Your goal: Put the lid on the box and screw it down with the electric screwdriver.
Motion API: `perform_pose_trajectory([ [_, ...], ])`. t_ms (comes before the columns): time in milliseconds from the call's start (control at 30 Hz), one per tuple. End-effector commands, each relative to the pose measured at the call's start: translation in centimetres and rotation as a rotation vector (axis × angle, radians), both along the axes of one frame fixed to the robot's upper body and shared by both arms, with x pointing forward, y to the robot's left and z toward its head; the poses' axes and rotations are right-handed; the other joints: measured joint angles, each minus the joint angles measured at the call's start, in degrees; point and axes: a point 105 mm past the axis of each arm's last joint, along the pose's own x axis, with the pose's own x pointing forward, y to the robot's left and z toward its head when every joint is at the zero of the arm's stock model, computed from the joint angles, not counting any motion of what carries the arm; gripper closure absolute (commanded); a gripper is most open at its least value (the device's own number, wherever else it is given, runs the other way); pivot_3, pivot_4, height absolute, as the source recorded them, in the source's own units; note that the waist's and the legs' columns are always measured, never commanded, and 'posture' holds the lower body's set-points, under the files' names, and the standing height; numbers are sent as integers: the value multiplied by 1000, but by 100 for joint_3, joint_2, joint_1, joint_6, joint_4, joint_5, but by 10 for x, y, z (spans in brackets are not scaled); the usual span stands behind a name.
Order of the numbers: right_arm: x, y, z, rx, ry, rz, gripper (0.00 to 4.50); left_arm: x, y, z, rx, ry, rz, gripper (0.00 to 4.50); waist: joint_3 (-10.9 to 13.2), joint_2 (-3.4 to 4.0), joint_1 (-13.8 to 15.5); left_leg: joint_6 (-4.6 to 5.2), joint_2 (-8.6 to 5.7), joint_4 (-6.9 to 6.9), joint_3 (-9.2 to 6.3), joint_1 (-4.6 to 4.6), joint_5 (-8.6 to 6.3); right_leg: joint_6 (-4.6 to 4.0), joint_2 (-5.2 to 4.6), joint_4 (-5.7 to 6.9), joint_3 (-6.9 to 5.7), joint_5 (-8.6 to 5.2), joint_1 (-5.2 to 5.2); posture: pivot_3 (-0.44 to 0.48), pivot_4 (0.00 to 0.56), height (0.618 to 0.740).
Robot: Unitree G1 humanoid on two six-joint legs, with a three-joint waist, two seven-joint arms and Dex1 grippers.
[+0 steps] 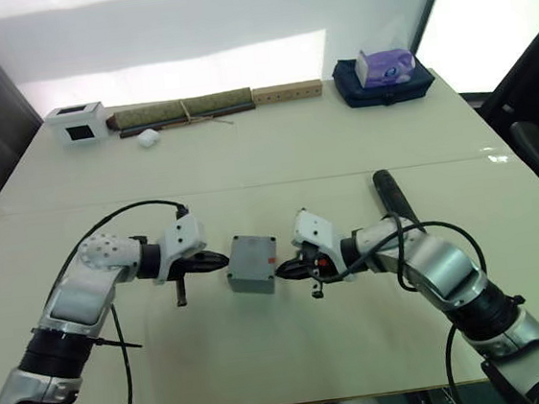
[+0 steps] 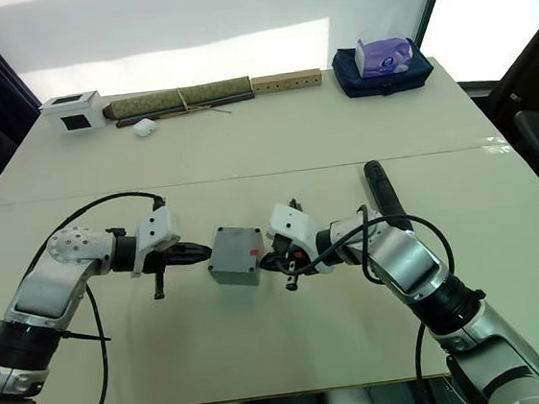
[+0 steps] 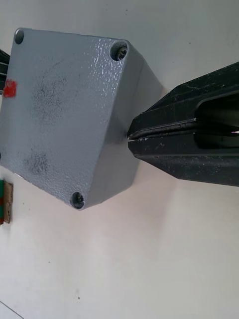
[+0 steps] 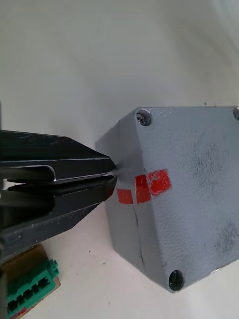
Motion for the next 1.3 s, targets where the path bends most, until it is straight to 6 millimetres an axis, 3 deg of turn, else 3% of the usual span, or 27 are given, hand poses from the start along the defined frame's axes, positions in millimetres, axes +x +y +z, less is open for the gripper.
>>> perform_pose_trajectory([
  [33,0,5,17,46,-69,11,4453,-5,-8,10,-17,-27,-49,4500,0,0,1,0,0,0,0,0,0,0,0,0,0,0,0,0,150,740],
  [433,12,-4,19,51,-97,-60,4453,-17,-15,7,-16,0,-86,4500,0,0,3,0,0,1,1,0,0,0,-1,0,0,0,1,0,150,740],
  [567,14,-9,23,47,-112,-71,4453,-18,-7,10,-2,-6,-73,4500,0,0,3,0,0,1,0,0,0,0,0,0,0,0,1,0,150,740],
  [733,32,-34,49,84,-245,-188,4453,-19,4,39,-38,-66,-38,4500,0,0,3,0,0,1,0,0,0,0,-1,0,1,0,1,0,150,740],
  [833,46,-48,58,104,-304,-284,4453,-20,-4,75,-127,-124,-47,4500,0,-2,14,0,0,1,-1,0,0,0,-1,0,-1,0,2,0,150,740],
  [933,60,-56,56,121,-317,-380,4453,-20,-11,94,-151,-169,-60,4500,-2,-5,10,0,-1,4,-1,0,0,1,-1,0,-1,1,5,0,150,740],
  [1100,76,-62,41,119,-269,-470,2969,-15,-15,98,-135,-201,-60,4500,-2,-3,-27,-1,-1,4,8,4,1,4,4,8,8,2,0,0,150,740],
  [1300,83,-59,37,143,-221,-513,473,-11,-14,93,-120,-198,-47,4500,-2,-3,-15,-1,0,4,9,4,1,4,5,8,8,2,0,0,150,740],
])
